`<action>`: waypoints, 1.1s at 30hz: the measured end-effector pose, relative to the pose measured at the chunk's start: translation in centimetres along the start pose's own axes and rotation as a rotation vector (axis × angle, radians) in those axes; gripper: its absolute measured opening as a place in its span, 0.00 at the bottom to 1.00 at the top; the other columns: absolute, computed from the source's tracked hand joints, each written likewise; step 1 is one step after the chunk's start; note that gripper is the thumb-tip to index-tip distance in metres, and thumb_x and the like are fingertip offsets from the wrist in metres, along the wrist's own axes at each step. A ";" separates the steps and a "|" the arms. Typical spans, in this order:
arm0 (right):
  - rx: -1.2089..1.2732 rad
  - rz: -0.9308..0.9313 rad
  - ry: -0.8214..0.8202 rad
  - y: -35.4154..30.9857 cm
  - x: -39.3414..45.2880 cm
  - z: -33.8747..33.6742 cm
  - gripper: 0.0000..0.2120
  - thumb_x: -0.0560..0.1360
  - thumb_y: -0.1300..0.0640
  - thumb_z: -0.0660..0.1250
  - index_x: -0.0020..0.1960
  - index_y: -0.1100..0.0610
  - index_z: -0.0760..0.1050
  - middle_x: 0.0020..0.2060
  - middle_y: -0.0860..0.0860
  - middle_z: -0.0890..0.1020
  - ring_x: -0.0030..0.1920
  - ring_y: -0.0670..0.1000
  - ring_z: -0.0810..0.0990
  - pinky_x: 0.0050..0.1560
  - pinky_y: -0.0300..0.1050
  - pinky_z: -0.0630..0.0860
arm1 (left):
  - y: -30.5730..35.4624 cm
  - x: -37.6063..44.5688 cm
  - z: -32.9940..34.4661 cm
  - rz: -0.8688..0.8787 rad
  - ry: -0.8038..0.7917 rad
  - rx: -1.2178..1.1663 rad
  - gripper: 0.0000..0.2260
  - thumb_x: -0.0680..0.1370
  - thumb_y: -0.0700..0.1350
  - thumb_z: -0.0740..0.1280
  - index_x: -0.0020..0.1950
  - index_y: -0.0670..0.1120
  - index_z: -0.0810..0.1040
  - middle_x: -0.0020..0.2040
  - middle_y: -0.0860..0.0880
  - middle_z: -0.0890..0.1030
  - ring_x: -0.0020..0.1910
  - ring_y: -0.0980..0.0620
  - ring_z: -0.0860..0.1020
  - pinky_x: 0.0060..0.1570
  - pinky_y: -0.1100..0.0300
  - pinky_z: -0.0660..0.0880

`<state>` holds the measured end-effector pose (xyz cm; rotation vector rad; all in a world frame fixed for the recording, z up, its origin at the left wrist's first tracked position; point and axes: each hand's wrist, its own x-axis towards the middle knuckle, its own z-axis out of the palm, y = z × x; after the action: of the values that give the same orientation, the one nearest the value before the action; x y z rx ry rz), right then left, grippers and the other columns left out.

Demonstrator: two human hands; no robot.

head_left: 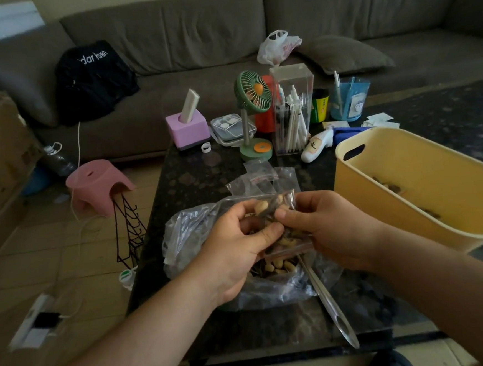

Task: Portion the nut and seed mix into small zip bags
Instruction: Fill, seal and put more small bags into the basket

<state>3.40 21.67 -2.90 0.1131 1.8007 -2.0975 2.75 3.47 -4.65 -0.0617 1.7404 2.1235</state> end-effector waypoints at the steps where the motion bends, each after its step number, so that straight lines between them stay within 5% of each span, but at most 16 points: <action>1: -0.033 -0.033 0.033 0.1 0.0 0.0 0.11 0.79 0.60 0.70 0.59 0.64 0.82 0.53 0.64 0.86 0.54 0.64 0.87 0.59 0.62 0.83 | 0.1 0.0 0.1 0.006 -0.004 -0.017 0.18 0.77 0.35 0.73 0.65 0.46 0.79 0.58 0.44 0.87 0.57 0.45 0.87 0.58 0.48 0.83; 8: 0.028 -0.050 0.072 -0.6 0.0 -0.3 0.12 0.78 0.60 0.71 0.60 0.63 0.82 0.53 0.61 0.87 0.54 0.61 0.87 0.57 0.58 0.83 | 0.6 0.1 1.3 0.033 -0.009 -0.016 0.18 0.78 0.32 0.72 0.65 0.46 0.80 0.56 0.45 0.88 0.57 0.46 0.87 0.53 0.54 0.83; 15: -0.074 -0.136 0.131 -3.8 -1.7 -1.9 0.09 0.80 0.60 0.70 0.58 0.62 0.82 0.49 0.59 0.88 0.51 0.57 0.88 0.52 0.52 0.84 | 2.6 0.1 3.0 0.076 -0.079 -0.088 0.20 0.75 0.41 0.73 0.67 0.45 0.79 0.58 0.44 0.87 0.59 0.45 0.86 0.61 0.47 0.81; 18: -0.175 -0.221 0.222 -6.8 -3.4 -4.6 0.08 0.80 0.59 0.69 0.57 0.60 0.82 0.47 0.55 0.88 0.48 0.52 0.89 0.45 0.43 0.84 | 3.8 1.1 4.5 0.023 -0.095 -0.108 0.17 0.78 0.48 0.70 0.65 0.43 0.80 0.54 0.43 0.85 0.53 0.45 0.85 0.56 0.49 0.82; 22: -0.330 -0.343 0.465 -8.7 -3.8 -9.6 0.06 0.79 0.57 0.71 0.55 0.56 0.83 0.45 0.53 0.89 0.47 0.52 0.89 0.48 0.49 0.85 | 3.4 4.0 8.9 -0.115 -0.058 0.063 0.13 0.83 0.42 0.70 0.67 0.45 0.76 0.52 0.42 0.81 0.45 0.47 0.83 0.47 0.52 0.84; 28: -0.412 -0.242 0.632 -7.7 -3.5 -15.8 0.06 0.78 0.57 0.74 0.54 0.51 0.83 0.44 0.48 0.89 0.45 0.47 0.88 0.50 0.50 0.85 | 1.9 8.6 15.9 -0.193 -0.014 0.109 0.23 0.79 0.54 0.76 0.67 0.46 0.71 0.60 0.39 0.82 0.52 0.41 0.86 0.46 0.47 0.86; 33: -0.722 -0.162 0.654 -6.9 -3.7 -17.7 0.12 0.76 0.53 0.76 0.59 0.48 0.82 0.47 0.45 0.86 0.46 0.45 0.86 0.49 0.48 0.86 | 0.5 8.8 17.4 -0.004 0.054 0.244 0.15 0.80 0.39 0.71 0.63 0.45 0.70 0.53 0.43 0.81 0.31 0.55 0.84 0.36 0.55 0.84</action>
<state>1.42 40.41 1.53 0.5134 2.9258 -1.4452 -1.85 22.27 -2.73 -0.0557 2.0157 1.9070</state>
